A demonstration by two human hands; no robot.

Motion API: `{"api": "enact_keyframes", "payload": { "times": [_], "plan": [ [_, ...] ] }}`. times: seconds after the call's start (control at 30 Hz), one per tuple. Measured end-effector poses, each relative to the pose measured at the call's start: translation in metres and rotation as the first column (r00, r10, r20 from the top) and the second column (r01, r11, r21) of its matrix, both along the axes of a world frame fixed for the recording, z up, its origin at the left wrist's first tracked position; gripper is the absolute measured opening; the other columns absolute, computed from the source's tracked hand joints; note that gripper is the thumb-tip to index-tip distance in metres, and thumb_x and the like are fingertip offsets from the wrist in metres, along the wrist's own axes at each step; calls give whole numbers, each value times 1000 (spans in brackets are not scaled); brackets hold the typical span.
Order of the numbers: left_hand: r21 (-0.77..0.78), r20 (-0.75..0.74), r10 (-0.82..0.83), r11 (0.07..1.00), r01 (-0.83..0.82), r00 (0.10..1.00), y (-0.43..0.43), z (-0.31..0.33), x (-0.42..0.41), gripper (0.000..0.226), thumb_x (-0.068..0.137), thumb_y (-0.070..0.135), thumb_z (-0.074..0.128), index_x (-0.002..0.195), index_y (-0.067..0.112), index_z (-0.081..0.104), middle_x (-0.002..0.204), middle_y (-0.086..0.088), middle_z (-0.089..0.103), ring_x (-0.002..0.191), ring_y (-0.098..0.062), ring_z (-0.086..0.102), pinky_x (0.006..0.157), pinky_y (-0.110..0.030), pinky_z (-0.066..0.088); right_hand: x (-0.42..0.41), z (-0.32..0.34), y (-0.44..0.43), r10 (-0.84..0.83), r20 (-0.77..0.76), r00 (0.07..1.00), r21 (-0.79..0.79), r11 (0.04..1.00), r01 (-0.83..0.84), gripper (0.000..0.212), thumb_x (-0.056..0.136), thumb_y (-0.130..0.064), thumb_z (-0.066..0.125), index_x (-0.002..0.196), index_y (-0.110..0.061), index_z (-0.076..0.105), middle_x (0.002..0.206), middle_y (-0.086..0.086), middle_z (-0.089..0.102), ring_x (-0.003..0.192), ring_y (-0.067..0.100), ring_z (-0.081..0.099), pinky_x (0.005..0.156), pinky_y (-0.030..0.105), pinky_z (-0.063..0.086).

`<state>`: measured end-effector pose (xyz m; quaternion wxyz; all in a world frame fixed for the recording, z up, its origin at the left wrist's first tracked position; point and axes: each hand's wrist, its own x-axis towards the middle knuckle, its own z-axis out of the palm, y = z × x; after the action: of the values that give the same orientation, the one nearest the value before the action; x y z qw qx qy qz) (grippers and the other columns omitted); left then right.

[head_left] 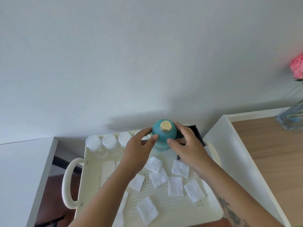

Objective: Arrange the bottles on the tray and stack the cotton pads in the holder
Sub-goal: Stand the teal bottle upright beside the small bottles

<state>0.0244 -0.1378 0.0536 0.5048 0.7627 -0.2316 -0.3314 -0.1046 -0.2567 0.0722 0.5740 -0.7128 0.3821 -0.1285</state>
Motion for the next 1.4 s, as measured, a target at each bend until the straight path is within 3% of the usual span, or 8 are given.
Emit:
{"api": "enact_keyframes", "payload": {
  "times": [0.17,0.33,0.5,0.63,0.8,1.13,1.3,1.4],
  "plan": [
    [-23,43,8,1000,-7,999,-8,-5,7,43,91,39,64,133,33,56,109,7,73,91,2,68,73,-13,45,14,0,-11,3,12,1000,-91,996,-2,58,90,-29,66,142,-32,42,137,-10,46,112,7,58,90,21,48],
    [-18,173,-28,999,31,984,-13,-6,16,39,88,36,69,125,27,61,116,21,66,84,13,62,68,-9,46,17,-3,-18,3,-1,1000,-108,994,-3,56,89,-29,65,141,-35,43,134,-11,49,106,3,59,78,13,43],
    [9,263,-168,985,171,950,-16,-5,35,62,83,33,76,138,33,47,129,21,56,95,2,60,76,-16,51,16,2,-26,35,16,999,-62,998,-34,50,85,-41,68,132,-41,51,126,-11,61,102,-1,63,77,16,47],
    [69,267,-352,936,346,897,-26,5,51,85,78,32,81,148,35,33,139,15,51,113,-10,54,96,-32,49,28,9,-31,53,25,998,-232,972,-46,43,81,-53,69,121,-44,57,123,-30,49,113,2,53,89,26,46],
    [109,175,-500,866,488,848,-36,12,63,79,78,23,82,145,29,40,137,12,55,120,-8,55,101,-31,45,34,7,-38,98,74,992,-295,953,-72,24,80,-47,73,102,-41,65,111,-21,59,104,-3,58,86,25,48],
    [-24,324,-152,985,169,934,-23,-13,29,66,67,40,85,121,32,49,119,14,57,100,1,56,73,-12,43,39,6,-52,296,100,950,-123,951,-284,31,85,-30,73,114,-38,67,113,-21,69,109,-6,60,82,2,42],
    [28,417,-216,974,225,883,-16,-12,32,85,71,38,84,142,28,38,141,10,51,128,-9,47,108,-33,37,29,1,-48,231,121,966,-156,965,-211,48,79,-38,77,123,-44,59,124,-23,62,109,-8,59,82,5,45],
    [68,333,-340,939,337,879,-15,-3,46,87,75,27,83,147,28,35,142,5,53,130,-10,49,110,-35,39,28,-5,-44,188,93,978,-189,967,-169,48,76,-42,79,119,-43,58,123,-22,60,104,-6,61,84,17,51]
  ]
}}
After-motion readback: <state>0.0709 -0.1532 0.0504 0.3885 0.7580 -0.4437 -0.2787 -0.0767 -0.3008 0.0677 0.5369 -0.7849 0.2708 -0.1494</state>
